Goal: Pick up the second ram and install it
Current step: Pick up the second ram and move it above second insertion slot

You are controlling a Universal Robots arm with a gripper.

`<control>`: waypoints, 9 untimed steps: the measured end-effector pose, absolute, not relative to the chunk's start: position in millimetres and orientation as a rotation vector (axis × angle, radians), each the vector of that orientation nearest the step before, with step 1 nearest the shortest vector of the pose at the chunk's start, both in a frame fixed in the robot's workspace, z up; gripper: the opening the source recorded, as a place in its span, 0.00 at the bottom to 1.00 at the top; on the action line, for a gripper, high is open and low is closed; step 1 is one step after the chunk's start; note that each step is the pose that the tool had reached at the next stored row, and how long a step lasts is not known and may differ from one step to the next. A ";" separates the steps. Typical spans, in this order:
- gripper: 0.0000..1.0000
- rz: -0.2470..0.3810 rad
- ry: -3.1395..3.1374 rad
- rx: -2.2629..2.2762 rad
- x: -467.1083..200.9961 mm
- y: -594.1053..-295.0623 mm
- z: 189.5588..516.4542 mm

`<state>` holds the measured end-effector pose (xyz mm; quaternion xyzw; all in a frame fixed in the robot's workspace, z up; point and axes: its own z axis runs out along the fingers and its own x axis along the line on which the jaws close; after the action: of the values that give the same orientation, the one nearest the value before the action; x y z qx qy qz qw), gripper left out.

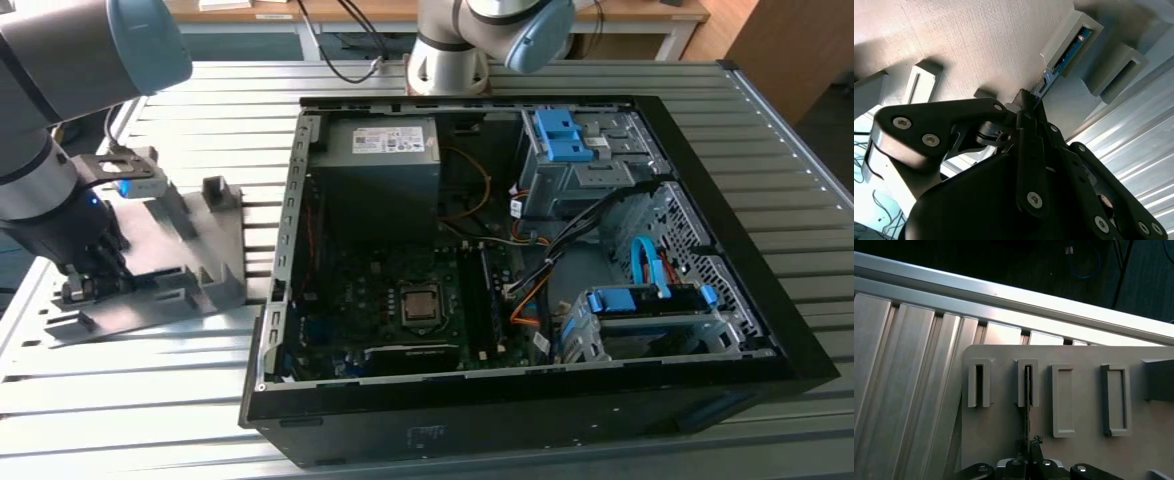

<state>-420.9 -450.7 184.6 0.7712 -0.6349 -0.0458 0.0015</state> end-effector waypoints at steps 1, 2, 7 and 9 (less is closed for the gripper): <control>0.14 -0.144 -1.993 2.421 -420.8 -450.7 184.6; 0.14 -0.144 -1.993 2.421 -420.8 -450.7 184.6; 0.14 -0.144 -1.993 2.421 -420.5 -450.7 184.6; 0.14 -0.144 -1.993 2.421 -420.4 -450.7 184.5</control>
<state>-420.4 -450.7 184.5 0.7712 -0.6349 -0.0458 0.0015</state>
